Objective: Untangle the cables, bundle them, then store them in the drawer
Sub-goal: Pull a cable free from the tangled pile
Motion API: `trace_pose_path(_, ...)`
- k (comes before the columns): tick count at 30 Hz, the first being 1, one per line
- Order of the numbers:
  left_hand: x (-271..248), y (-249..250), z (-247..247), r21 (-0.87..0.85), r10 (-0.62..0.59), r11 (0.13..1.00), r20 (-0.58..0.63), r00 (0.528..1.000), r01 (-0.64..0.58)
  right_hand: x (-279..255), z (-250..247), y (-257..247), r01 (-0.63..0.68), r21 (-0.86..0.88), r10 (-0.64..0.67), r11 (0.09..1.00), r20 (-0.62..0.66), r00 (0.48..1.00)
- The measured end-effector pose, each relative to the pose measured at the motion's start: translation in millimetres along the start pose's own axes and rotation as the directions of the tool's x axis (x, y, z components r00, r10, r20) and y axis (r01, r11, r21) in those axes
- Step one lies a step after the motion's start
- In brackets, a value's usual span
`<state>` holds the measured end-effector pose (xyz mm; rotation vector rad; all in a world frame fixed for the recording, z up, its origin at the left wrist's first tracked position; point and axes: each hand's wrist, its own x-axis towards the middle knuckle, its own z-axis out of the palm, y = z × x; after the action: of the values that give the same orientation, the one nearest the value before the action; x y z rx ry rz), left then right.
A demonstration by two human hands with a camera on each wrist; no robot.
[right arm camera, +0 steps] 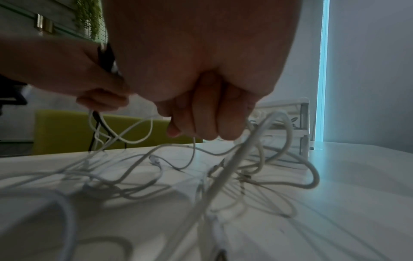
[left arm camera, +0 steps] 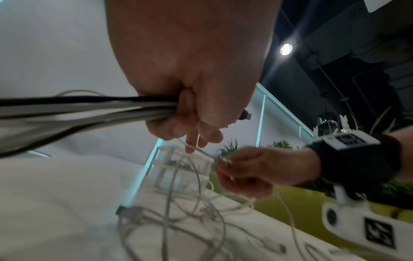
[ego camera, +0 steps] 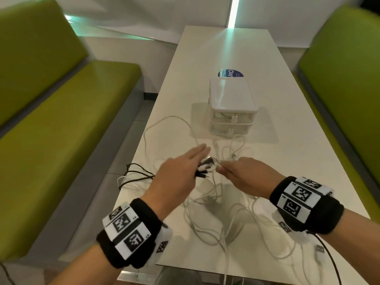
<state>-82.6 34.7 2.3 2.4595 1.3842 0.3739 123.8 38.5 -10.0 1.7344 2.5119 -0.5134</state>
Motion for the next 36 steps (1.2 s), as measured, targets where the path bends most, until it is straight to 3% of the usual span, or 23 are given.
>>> trace_pose_path(2,-1,2,15,0.073,-0.001,0.997,0.088,0.996,-0.005,-1,-4,-5,0.01,-0.057,-0.01,0.998,-0.002,1.0)
trace_pose_path(3,-1,1,18,0.086,-0.009,0.996,0.074,0.997,0.003,-2,-6,-6,0.019,-0.079,-0.018,0.997,0.001,1.0)
trace_pose_path(8,4,-9,5,0.044,0.004,0.999,-0.112,0.994,0.001,-1,-7,-5,0.034,-0.059,-0.034,0.998,-0.004,0.999)
trace_pose_path(14,5,-40,-27,-0.046,-0.21,0.978,-0.232,0.95,0.205,4,-9,15,-0.015,0.047,0.017,0.999,-0.034,0.999)
trace_pose_path(20,-4,-57,-35,-0.108,-0.232,0.972,-0.336,0.913,0.207,7,-10,8,0.017,0.075,-0.013,0.997,-0.047,0.999)
trace_pose_path(23,-7,-74,-43,-0.121,-0.305,0.952,-0.393,0.868,0.28,12,-12,15,-0.033,0.1,0.04,0.994,-0.062,0.997)
trace_pose_path(26,-11,-87,-46,-0.158,-0.386,0.923,-0.365,0.847,0.352,12,-11,22,-0.07,0.156,0.081,0.985,-0.068,0.994)
trace_pose_path(30,-14,-91,-48,-0.182,-0.405,0.914,-0.329,0.853,0.364,15,-11,19,-0.051,0.155,0.064,0.987,-0.077,0.995)
trace_pose_path(36,-24,-103,-65,-0.182,-0.449,0.894,-0.348,0.823,0.411,18,-5,3,-0.03,0.175,0.038,0.984,-0.041,0.998)
